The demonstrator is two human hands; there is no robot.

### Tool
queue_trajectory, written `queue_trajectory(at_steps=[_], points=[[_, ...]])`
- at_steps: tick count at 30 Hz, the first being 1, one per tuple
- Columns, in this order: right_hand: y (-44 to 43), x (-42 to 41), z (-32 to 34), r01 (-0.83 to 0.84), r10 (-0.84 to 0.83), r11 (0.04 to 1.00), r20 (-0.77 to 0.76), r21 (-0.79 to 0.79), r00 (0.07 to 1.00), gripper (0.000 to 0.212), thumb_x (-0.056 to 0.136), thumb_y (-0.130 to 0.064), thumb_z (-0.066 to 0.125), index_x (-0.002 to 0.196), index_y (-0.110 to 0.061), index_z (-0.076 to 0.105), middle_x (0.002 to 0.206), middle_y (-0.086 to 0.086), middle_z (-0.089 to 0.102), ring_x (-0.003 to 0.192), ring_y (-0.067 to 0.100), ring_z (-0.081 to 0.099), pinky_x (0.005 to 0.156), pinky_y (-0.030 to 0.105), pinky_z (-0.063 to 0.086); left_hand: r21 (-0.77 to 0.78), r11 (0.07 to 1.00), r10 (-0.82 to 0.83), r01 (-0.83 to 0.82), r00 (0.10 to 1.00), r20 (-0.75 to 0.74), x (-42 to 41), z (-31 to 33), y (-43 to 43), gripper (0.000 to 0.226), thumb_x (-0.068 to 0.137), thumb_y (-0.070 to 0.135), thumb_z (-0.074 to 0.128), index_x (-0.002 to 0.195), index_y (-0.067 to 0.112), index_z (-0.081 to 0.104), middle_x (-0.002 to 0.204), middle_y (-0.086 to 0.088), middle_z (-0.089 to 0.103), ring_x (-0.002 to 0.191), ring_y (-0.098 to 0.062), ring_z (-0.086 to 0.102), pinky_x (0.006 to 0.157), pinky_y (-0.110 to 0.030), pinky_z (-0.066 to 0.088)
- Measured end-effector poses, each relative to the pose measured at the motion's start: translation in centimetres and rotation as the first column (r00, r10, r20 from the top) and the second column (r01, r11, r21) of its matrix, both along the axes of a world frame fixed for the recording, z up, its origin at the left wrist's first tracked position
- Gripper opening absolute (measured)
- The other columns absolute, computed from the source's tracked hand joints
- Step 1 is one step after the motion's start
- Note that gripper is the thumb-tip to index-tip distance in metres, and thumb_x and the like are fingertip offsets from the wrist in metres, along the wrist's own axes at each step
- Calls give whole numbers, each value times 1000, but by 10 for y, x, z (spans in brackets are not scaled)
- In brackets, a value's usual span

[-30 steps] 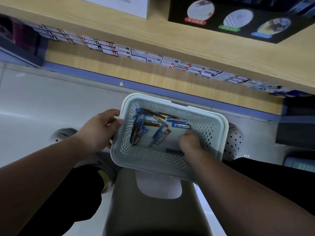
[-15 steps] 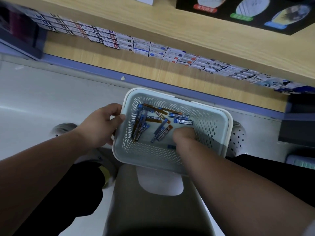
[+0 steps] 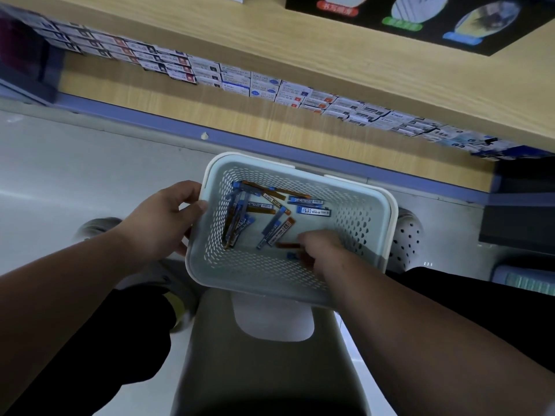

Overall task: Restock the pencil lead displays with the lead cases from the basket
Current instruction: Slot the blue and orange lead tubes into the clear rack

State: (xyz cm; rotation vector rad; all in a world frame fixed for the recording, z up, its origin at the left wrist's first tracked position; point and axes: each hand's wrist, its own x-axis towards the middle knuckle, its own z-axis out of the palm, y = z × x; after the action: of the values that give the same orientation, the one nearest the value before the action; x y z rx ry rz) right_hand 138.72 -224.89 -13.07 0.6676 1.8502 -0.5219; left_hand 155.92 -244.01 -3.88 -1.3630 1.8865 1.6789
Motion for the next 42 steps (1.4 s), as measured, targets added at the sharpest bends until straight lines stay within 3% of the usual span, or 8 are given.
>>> queue_trajectory(at_steps=[5,11,17,22,27,30,36,42], points=[[3,-9,11,227,-222,971,74,-69,972,14,102,-14,51,95,-7,61,71,8,64,65,21,59,63,35,56,20,1000,12,-12,1000,-3,0,3,1,16,103,22,49,96,24,63,78,-5,67,59,-20,68,44,-26,53],[-1,-10,24,506,-504,860,51,-60,862,25,105,-23,43,111,-14,65,104,16,72,95,36,68,80,62,58,42,999,17,-16,999,-33,4,-1,-1,17,103,24,50,94,27,64,76,2,66,68,-28,70,49,-32,56],[-18,-5,28,548,-545,836,67,-41,836,49,108,-33,31,89,-11,71,95,14,78,95,36,73,85,67,55,20,1000,-9,10,999,-41,5,-5,-3,17,103,24,50,96,31,64,83,7,66,72,-27,69,51,-32,56],[-14,-6,35,485,-486,874,12,34,874,35,109,-26,35,89,-12,61,76,7,64,69,26,60,50,37,46,14,1000,-6,6,999,-36,6,-7,-2,16,103,24,50,97,30,64,82,6,67,71,-27,69,50,-29,55],[-18,8,18,508,-509,860,-12,-45,861,45,108,-29,34,95,-12,75,88,11,78,86,30,74,74,56,61,20,1000,5,-4,999,-39,6,-6,-2,16,102,24,51,95,31,64,80,6,66,73,-29,69,52,-35,58],[-19,17,15,413,-416,909,-55,-60,908,33,107,-22,36,92,-13,64,89,9,70,73,23,63,61,31,55,39,999,32,-30,999,-35,5,-6,-1,14,102,23,51,97,27,64,81,1,66,75,-33,68,54,-38,59],[-31,35,-1,-171,151,983,-227,-69,962,38,107,-34,40,96,-8,66,88,7,63,77,19,58,70,32,40,47,998,42,-40,998,-43,4,-6,2,16,102,22,51,95,28,63,75,8,66,67,-24,67,54,-37,60],[-16,29,-1,-393,311,882,-304,-260,900,32,106,-21,46,111,1,69,105,19,67,89,22,58,77,31,42,62,996,72,-68,995,-66,4,-6,5,15,102,19,52,95,26,63,70,9,65,61,-17,65,53,-37,58]])
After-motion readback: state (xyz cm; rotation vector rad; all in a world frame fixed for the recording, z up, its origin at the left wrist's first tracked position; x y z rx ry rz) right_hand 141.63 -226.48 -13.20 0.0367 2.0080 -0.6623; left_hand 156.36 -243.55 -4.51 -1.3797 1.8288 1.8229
